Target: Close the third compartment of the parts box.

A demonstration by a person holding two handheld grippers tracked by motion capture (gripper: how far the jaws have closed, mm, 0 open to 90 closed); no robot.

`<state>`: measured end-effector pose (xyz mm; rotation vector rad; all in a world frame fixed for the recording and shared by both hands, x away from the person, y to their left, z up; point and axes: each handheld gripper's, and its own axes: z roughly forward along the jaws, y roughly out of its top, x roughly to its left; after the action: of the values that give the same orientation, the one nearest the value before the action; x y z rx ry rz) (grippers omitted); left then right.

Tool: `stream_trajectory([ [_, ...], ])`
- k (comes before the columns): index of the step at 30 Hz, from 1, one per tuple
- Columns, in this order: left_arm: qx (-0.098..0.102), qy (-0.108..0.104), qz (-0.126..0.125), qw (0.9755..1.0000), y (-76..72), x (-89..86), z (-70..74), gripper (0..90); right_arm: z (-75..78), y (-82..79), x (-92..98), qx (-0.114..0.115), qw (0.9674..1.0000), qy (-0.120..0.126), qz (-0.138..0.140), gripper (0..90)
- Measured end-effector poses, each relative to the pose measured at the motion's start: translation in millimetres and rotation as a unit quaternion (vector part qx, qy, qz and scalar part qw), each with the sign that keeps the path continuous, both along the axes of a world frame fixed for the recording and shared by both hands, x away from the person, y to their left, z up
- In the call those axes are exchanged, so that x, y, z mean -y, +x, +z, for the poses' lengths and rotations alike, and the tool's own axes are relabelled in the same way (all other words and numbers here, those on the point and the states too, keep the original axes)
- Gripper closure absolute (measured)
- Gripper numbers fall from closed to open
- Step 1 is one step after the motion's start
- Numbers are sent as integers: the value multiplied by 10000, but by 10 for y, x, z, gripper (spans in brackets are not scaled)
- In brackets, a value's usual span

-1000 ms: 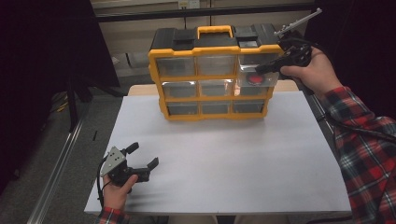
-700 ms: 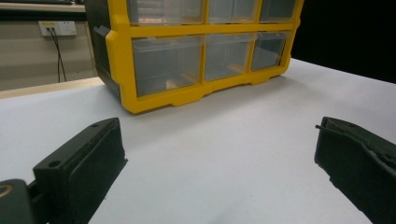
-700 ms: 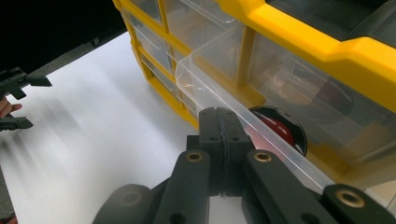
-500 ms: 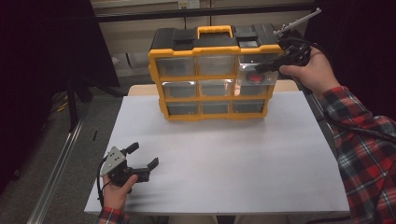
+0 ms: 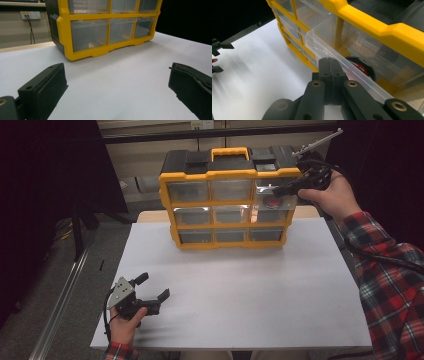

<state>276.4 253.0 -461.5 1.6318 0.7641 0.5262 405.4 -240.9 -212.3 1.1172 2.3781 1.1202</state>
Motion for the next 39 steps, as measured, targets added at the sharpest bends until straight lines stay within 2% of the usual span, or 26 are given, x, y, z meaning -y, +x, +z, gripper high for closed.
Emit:
stream_trajectory([
  [10, -8, -4, -7, 10000, 0, -8, 2, 16, -15, 20, -5, 96, 9999, 26, -79, 900],
  [14, -27, -59, 21, 10000, -4, -2, -1, 15, -21, 19, -9, 89, 9999, 31, -92, 900],
  [18, -6, 1, -8, 10000, 0, -8, 1, 15, -20, 23, -13, 73, 9999, 23, -106, 900],
  [28, -29, -62, 20, 10000, -1, -5, -1, 16, -29, 73, -1, 90, 9998, 67, -144, 900],
  [34, -21, -33, 12, 10000, 2, -10, -2, 16, -27, 90, -3, 46, 9997, 51, -237, 900],
  [39, -15, -12, 0, 10000, 3, -14, -2, 15, -35, 111, 5, 99, 9997, 52, -232, 900],
])
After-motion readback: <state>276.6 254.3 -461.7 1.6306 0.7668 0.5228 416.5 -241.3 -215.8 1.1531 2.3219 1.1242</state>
